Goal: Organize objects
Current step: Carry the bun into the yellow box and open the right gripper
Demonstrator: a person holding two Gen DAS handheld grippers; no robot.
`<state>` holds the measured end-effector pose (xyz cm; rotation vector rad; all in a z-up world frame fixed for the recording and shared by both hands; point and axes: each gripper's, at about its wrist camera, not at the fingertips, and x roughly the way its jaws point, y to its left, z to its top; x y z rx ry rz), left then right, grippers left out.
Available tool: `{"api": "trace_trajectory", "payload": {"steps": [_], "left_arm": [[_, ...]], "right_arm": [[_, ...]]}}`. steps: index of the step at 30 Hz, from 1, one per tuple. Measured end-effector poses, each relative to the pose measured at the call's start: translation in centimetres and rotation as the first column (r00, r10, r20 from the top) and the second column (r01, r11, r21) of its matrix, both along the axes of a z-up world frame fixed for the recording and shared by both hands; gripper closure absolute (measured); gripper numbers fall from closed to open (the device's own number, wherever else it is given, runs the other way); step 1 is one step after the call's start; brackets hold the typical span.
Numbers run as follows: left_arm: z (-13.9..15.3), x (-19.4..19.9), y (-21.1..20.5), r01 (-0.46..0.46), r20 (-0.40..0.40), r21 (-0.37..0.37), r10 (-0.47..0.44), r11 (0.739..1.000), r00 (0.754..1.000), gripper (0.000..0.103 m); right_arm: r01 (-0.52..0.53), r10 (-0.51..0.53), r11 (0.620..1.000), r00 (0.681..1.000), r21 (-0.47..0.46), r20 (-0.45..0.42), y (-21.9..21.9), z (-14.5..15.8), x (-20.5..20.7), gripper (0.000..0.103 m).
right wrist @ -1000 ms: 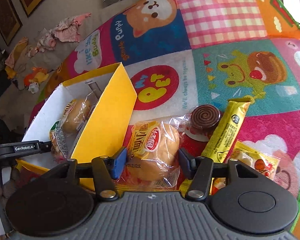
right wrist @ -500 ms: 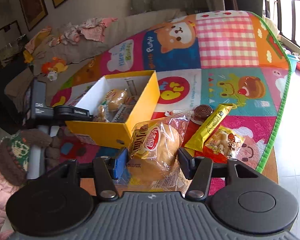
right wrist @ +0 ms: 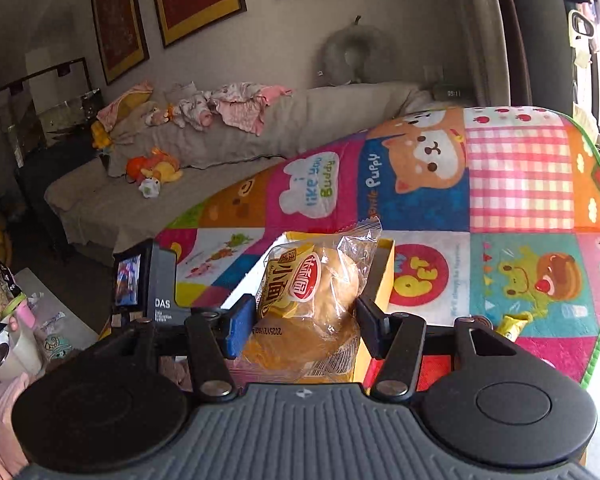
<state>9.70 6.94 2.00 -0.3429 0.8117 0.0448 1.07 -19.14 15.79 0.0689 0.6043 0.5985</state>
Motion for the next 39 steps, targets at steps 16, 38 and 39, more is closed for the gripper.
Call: {"api": "trace_trajectory", "payload": {"steps": [16, 38, 39], "left_arm": [[0.0, 0.0, 0.1, 0.005, 0.003, -0.011, -0.005, 1.000, 1.000, 0.088], [-0.1, 0.0, 0.2, -0.001, 0.004, -0.021, 0.001, 1.000, 1.000, 0.087], [-0.1, -0.1, 0.2, -0.001, 0.004, -0.021, 0.001, 1.000, 1.000, 0.087]], "right_arm": [[0.068, -0.063, 0.997, 0.992, 0.045, -0.109, 3.5, -3.7, 7.1, 0.048], [0.002, -0.011, 0.994, 0.996, -0.114, -0.084, 6.7, -8.5, 6.4, 0.029], [0.004, -0.012, 0.993, 0.998, -0.118, -0.066, 6.2, -8.1, 5.8, 0.029]]}}
